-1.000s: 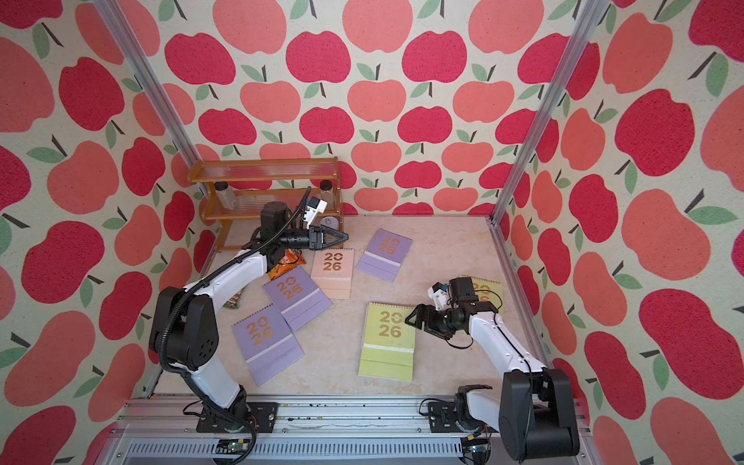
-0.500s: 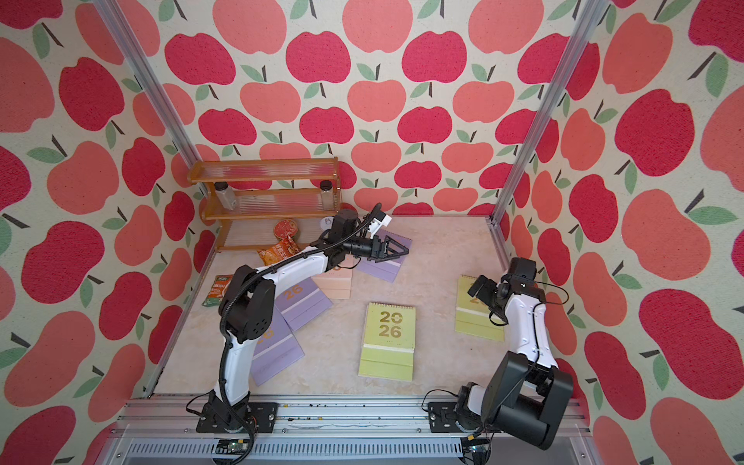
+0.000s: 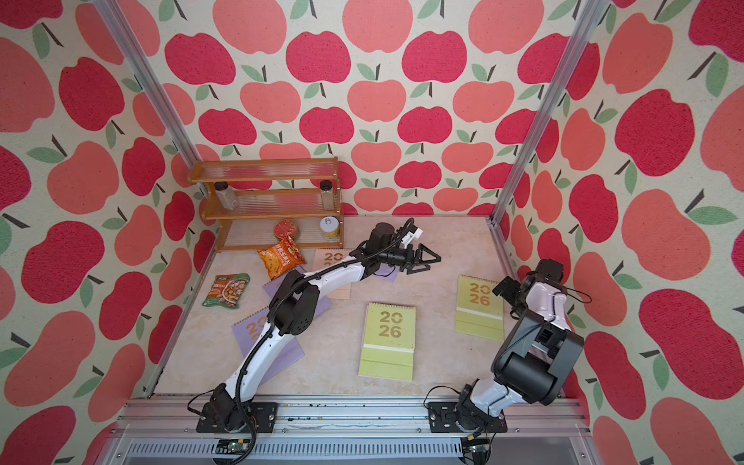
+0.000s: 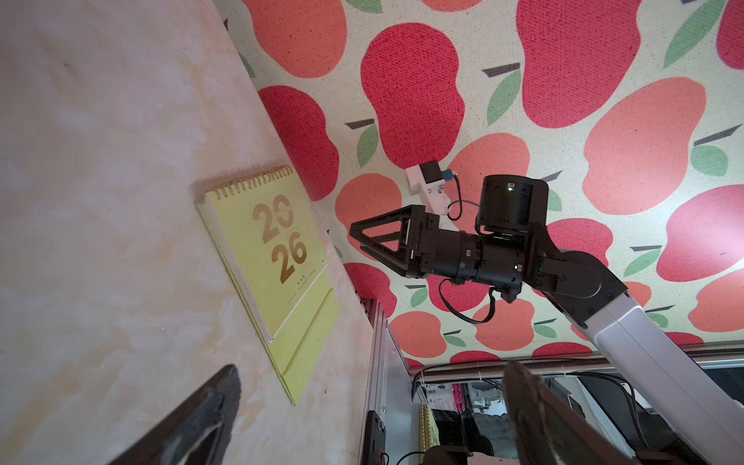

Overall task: Stack the calendars
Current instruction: Pick up the calendar at the center of the board.

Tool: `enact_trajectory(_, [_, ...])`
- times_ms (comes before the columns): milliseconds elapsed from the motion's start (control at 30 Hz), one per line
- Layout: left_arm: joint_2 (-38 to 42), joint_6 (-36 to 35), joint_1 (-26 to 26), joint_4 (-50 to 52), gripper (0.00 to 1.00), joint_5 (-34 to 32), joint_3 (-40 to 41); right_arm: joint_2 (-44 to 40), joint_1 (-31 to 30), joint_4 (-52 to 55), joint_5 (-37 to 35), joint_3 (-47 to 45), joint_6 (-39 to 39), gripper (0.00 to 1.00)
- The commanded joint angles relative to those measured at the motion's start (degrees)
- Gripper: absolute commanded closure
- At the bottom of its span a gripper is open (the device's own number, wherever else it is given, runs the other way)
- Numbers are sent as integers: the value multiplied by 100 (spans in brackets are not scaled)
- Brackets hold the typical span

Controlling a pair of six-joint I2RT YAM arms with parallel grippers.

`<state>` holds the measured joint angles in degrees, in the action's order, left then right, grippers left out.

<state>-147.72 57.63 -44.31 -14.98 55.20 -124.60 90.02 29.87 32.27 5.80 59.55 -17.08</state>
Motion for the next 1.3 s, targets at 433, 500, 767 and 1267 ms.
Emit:
enact_trajectory(433, [-1056, 291, -337, 574, 1, -184, -985, 1103, -64, -947, 904, 162, 292, 5])
enact_trajectory(500, [-1102, 295, -341, 617, 1, -187, -1046, 1178, -114, -977, 986, 162, 287, 5])
enact_trajectory(767, [-1230, 189, -341, 898, 1, -102, -1225, 1504, -506, -922, 1255, 306, 354, 7])
enact_trajectory(1267, [-1000, -834, -341, 2873, 1, -358, -1236, 1528, -974, -549, 1264, 142, 368, 9])
